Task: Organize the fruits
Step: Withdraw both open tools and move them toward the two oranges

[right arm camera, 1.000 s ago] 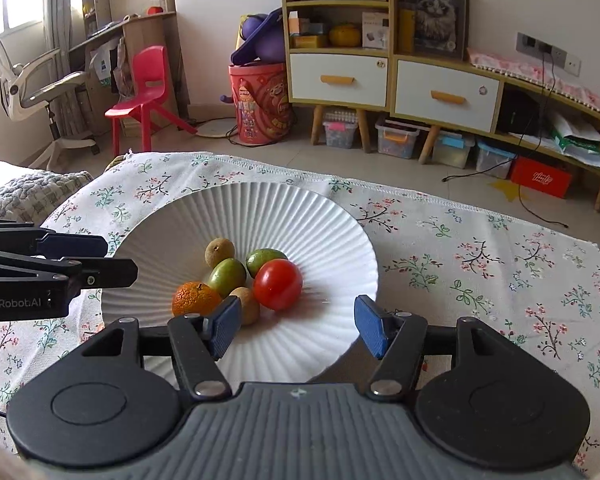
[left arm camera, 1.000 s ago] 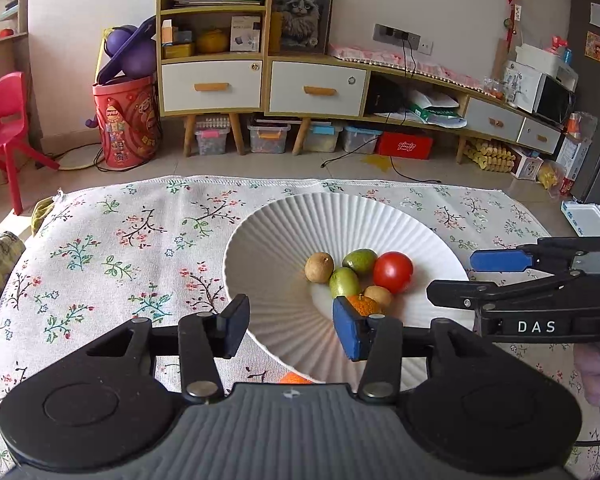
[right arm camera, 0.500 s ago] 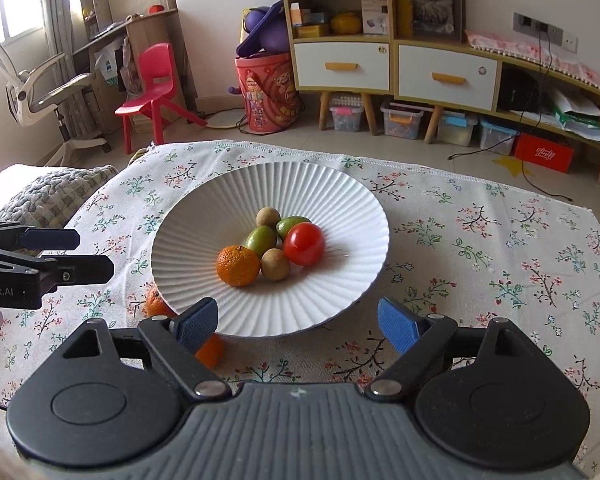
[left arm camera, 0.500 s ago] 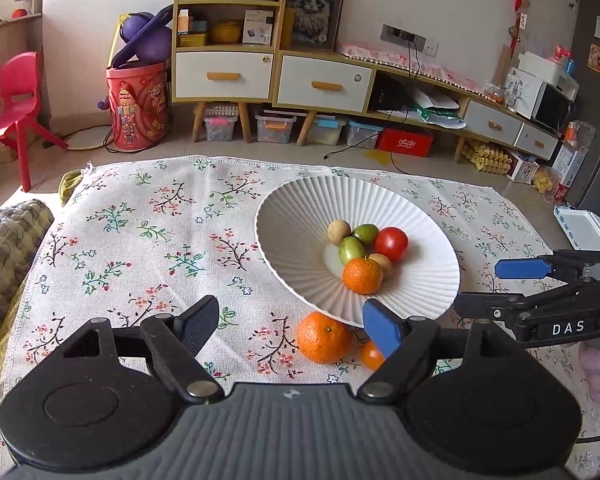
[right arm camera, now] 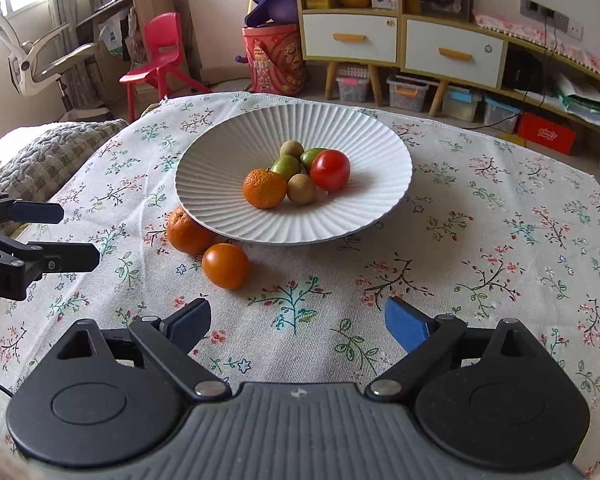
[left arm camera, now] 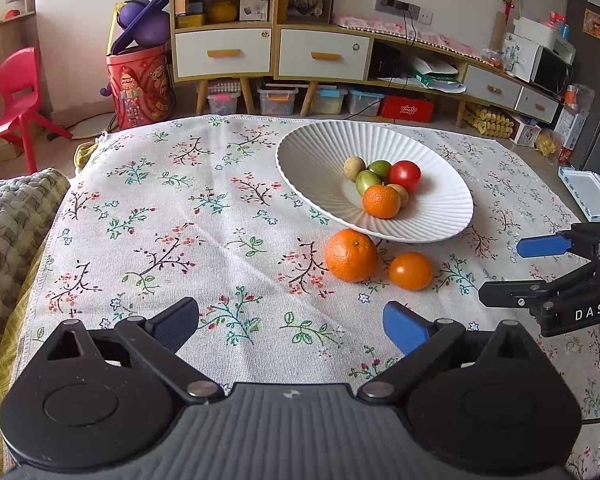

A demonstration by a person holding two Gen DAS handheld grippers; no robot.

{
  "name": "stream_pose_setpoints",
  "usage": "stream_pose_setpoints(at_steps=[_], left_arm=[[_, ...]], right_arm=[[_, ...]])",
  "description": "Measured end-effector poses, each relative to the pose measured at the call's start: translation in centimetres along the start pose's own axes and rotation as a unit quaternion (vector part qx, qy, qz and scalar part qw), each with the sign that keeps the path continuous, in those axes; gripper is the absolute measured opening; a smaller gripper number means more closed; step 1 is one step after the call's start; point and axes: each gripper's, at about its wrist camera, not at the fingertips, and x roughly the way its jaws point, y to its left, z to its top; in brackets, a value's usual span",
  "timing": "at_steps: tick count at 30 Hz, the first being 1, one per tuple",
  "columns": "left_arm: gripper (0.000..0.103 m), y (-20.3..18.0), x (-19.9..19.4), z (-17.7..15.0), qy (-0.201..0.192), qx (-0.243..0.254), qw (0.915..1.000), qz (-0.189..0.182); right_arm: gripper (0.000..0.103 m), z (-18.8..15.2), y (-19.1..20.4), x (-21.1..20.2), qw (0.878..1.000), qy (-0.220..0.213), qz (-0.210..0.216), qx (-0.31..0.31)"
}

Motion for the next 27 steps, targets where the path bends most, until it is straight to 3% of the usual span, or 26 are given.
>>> stream_pose_setpoints(at_steps=[10, 18, 27], left_arm=[[0.092, 0.7, 1.5, -2.5, 0.013, -0.002, 0.9998, 0.017], [0.092, 0.3, 2.4, -2.8, -0.008, 0.012, 0.9997, 0.019], [0.092, 0.3, 3.4, -2.2, -0.026, 0.006, 0.9995, 0.017]], right_arm=[[0.096, -1.9, 1.5, 1.4, 0.999, 0.016, -0.011, -0.031], [0.093, -2.0, 2.5, 2.0, 0.999, -0.017, -0.003, -0.052], [0.074, -1.7, 3.6, 3.1, 0.994, -0.064, 0.003, -0.092]])
